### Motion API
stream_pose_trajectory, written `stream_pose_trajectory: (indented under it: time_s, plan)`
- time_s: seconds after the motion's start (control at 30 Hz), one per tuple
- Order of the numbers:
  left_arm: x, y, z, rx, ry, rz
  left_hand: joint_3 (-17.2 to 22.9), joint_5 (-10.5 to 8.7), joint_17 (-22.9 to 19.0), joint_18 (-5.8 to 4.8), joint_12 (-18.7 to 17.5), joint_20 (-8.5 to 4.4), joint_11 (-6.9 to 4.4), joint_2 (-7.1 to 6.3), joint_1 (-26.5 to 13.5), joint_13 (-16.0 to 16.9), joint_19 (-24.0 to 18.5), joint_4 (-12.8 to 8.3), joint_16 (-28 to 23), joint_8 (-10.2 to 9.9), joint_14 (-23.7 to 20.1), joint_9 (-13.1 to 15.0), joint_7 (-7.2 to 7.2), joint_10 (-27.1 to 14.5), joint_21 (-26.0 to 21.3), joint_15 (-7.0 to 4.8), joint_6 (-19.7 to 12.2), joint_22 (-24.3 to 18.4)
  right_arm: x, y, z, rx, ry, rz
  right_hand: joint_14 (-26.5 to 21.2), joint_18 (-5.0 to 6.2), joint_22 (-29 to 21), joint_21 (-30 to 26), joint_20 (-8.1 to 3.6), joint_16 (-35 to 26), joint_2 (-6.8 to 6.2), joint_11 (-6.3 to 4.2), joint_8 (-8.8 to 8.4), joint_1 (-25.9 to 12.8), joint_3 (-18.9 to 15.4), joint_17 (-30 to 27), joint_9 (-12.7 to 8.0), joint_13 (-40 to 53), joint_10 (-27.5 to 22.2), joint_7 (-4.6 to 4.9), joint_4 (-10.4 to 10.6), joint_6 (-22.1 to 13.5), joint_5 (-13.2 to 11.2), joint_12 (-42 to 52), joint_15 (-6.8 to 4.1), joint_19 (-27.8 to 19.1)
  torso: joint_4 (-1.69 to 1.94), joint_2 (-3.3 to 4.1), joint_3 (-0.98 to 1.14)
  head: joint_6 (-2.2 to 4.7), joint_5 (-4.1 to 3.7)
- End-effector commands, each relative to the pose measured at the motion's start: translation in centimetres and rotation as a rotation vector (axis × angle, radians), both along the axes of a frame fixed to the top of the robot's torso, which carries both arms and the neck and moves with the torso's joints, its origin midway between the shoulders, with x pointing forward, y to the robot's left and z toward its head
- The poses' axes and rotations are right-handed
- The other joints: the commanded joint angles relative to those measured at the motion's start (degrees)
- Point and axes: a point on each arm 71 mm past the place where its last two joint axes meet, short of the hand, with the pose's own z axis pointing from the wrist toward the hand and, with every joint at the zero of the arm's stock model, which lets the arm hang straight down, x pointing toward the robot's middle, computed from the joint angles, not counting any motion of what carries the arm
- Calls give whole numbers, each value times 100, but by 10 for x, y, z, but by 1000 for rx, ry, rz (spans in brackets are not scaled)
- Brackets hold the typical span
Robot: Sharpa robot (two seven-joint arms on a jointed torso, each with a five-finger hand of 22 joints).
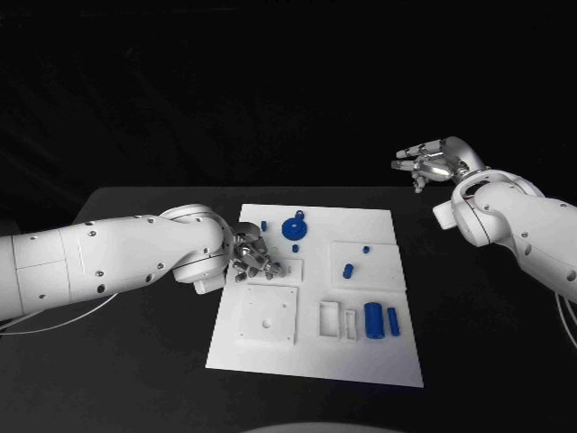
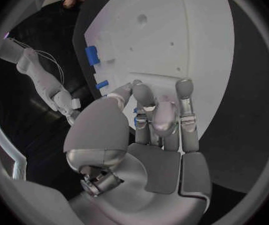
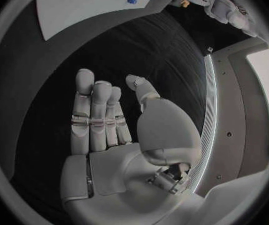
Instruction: Assemble the parts on the task board
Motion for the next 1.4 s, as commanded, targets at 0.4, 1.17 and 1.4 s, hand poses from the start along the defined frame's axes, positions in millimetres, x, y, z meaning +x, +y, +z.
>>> stream_pose_trajectory:
  time_s: [0.4,1.17,1.4]
  plan:
    - [-2,6,13,-74,5,18,-1197,-703,-101,-184,-120,-135,5,-189,83,11,-4,610,-129,-5,-85,-353,54,241,-133,-5,10,-6,-1,-2,0,-4,-2,12,9,87,-10,-24,50,-31,-9,0,14,-13,-39,3,-3,-7,-54,26,36,-15,35,-15,-1,197,-1,1,3,12,-2]
    - [9,14,38,-59,-55,82,-1102,520,-814,-752,-1035,-678,190,158,186,329,139,354,-1047,2,-240,-3667,449,219,-745,55,-936,-288,-2,-5,-1,-7,1,6,11,86,-5,-11,49,-30,-2,-2,14,-1,-51,4,-2,-10,-51,26,34,-14,53,-14,-2,200,-3,-1,8,32,30]
    - [9,6,33,-1,-66,64,-1123,397,-706,-772,-978,-705,184,31,99,355,172,584,-975,6,-205,-3747,444,221,-750,44,-911,-202,-2,-5,-1,-7,1,6,11,86,-5,-11,49,-30,-2,-2,14,-1,-51,4,-2,-10,-51,26,34,-14,53,-14,-2,200,-5,4,9,33,28]
